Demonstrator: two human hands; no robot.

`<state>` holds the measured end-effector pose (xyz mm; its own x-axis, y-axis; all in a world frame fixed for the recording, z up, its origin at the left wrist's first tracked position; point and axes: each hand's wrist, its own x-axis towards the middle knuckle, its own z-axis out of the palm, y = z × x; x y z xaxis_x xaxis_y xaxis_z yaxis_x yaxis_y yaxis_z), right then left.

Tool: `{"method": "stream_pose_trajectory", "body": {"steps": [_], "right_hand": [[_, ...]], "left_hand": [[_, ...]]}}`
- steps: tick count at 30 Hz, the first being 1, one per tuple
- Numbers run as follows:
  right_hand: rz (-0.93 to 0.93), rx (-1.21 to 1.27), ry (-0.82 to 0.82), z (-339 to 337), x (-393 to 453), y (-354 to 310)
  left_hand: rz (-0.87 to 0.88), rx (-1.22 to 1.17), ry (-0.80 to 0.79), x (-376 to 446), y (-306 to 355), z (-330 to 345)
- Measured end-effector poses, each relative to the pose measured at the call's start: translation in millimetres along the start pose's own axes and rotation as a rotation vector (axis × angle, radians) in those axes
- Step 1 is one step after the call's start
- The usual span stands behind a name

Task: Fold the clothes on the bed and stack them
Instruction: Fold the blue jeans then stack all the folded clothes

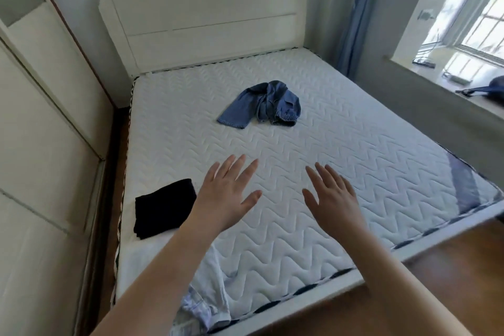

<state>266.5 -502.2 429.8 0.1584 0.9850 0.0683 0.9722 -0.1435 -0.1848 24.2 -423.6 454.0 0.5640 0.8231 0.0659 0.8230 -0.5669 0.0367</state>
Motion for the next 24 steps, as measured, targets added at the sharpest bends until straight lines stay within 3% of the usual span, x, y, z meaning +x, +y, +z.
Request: {"method": "stream_pose_trajectory", "body": {"steps": [9,24], "right_hand": [[0.045,-0.018,0.021,-29.2,-53.5,108.3],[0.093,0.017,0.026,-30.3,4.9,179.0]], "left_hand": [[0.063,0.051,-0.008,23.8,132.6,5.3],[0.100,0.046,0.002,130.7,169.6,13.9]]}}
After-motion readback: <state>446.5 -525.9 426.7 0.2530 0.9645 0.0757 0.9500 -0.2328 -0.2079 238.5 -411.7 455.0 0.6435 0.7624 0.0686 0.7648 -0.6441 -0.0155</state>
